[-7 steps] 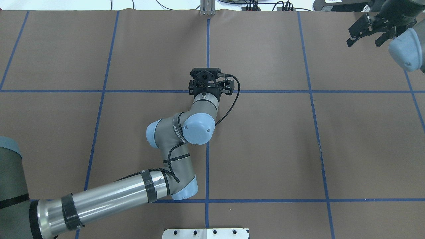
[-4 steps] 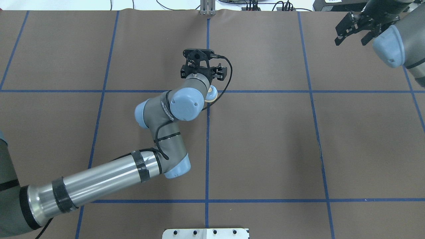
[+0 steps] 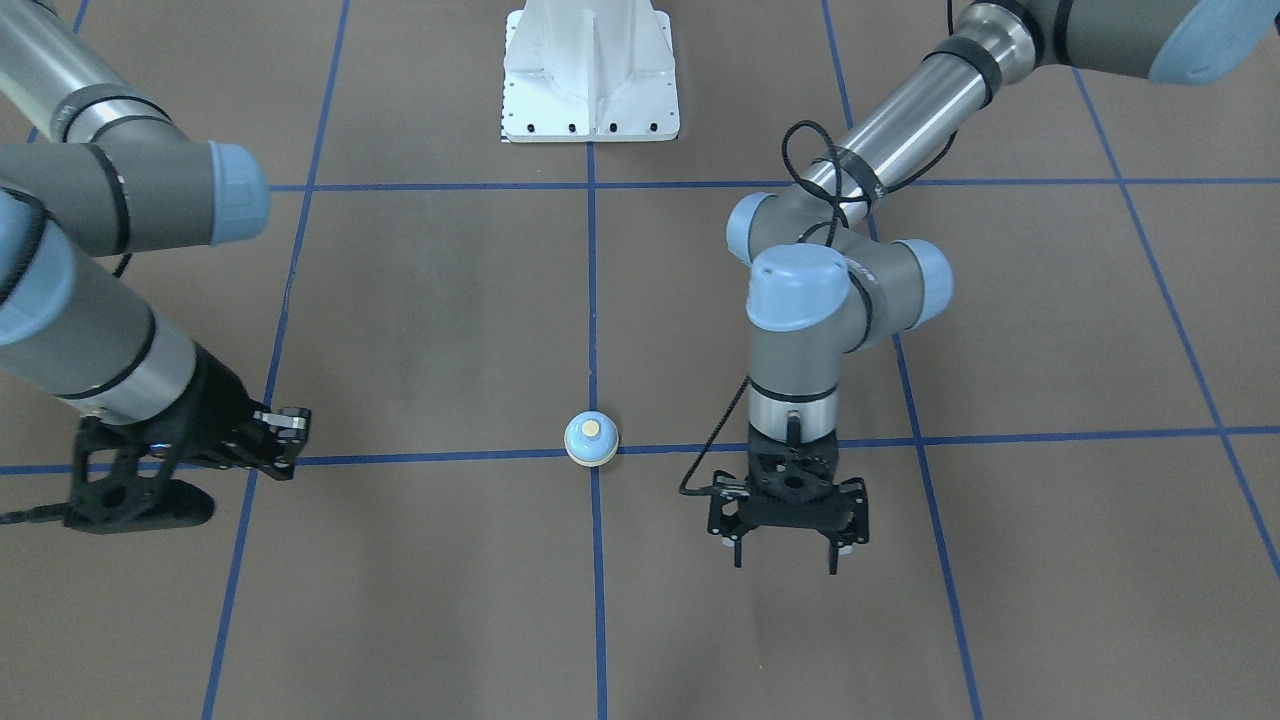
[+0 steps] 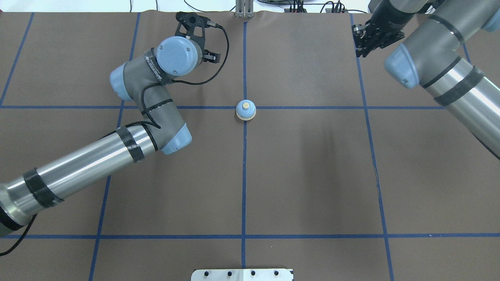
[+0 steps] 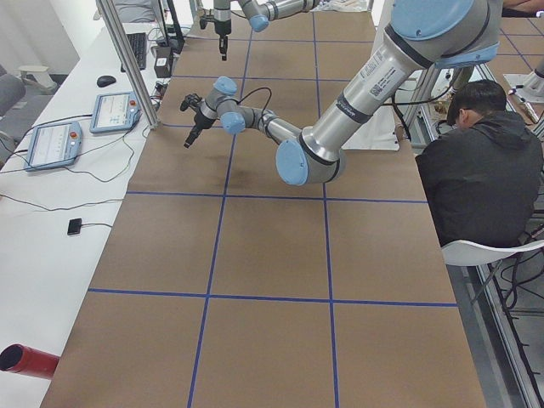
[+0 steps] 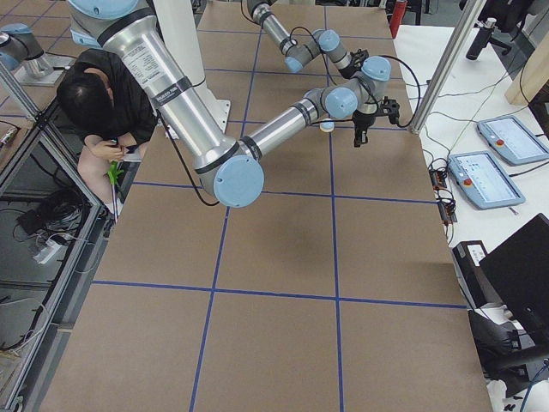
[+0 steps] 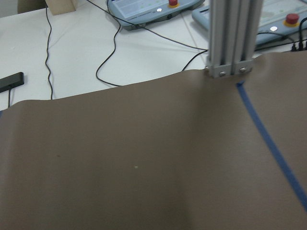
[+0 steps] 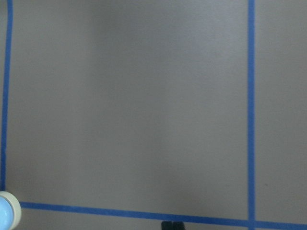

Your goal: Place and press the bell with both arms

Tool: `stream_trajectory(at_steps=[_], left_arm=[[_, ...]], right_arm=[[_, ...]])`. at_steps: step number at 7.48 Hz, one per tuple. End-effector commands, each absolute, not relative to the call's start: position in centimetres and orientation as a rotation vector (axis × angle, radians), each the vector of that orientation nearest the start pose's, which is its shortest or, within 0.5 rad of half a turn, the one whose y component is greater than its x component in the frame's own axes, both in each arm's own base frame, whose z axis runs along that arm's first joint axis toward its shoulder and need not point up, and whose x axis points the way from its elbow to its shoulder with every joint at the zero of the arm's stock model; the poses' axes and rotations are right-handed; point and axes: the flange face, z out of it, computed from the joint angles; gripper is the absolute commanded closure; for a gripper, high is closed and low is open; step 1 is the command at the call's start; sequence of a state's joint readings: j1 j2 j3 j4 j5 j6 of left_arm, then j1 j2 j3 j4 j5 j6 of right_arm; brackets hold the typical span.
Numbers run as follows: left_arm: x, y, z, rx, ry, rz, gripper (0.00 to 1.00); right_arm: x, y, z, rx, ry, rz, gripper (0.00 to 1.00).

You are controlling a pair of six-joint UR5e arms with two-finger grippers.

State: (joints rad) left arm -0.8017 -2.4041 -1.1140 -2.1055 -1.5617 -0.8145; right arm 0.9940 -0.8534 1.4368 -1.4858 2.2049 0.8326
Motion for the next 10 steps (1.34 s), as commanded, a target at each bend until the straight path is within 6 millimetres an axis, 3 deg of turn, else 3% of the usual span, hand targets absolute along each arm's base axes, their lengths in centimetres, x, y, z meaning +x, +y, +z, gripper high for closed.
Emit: stream_trajectory(at_steps=[1, 4, 5, 6, 7, 9, 10], left_arm=[[39.7, -70.1, 32.9, 0.53, 0.715, 0.006, 0.0], [30.8, -68.5, 43.0, 0.481, 0.647, 0.119, 0.0], [27.0, -68.0, 46.0, 0.449, 0.639, 0.144, 0.0], [22.8, -68.0, 47.2, 0.395, 0.651, 0.155, 0.0], [18.9, -67.7, 46.5, 0.36, 0.643, 0.167, 0.0], [14.4, -63.3, 48.4, 0.343, 0.594, 0.234, 0.0], [13.7, -62.2, 49.0, 0.344, 0.591, 0.242, 0.0]], right_arm=[[-39.2, -65.9, 22.8, 0.107, -0.889, 0.014, 1.0], [-48.6, -63.8, 16.3, 0.112, -0.867, 0.027, 1.0], [-50.9, -62.7, 15.4, 0.115, -0.861, 0.01, 1.0], [-52.8, -61.5, 14.5, 0.135, -0.849, 0.008, 1.0], [-55.0, -59.9, 14.3, 0.162, -0.827, 0.002, 1.0], [-57.0, -58.8, 14.9, 0.173, -0.801, -0.005, 1.0], [-58.4, -58.9, 14.7, 0.168, -0.793, -0.012, 1.0]])
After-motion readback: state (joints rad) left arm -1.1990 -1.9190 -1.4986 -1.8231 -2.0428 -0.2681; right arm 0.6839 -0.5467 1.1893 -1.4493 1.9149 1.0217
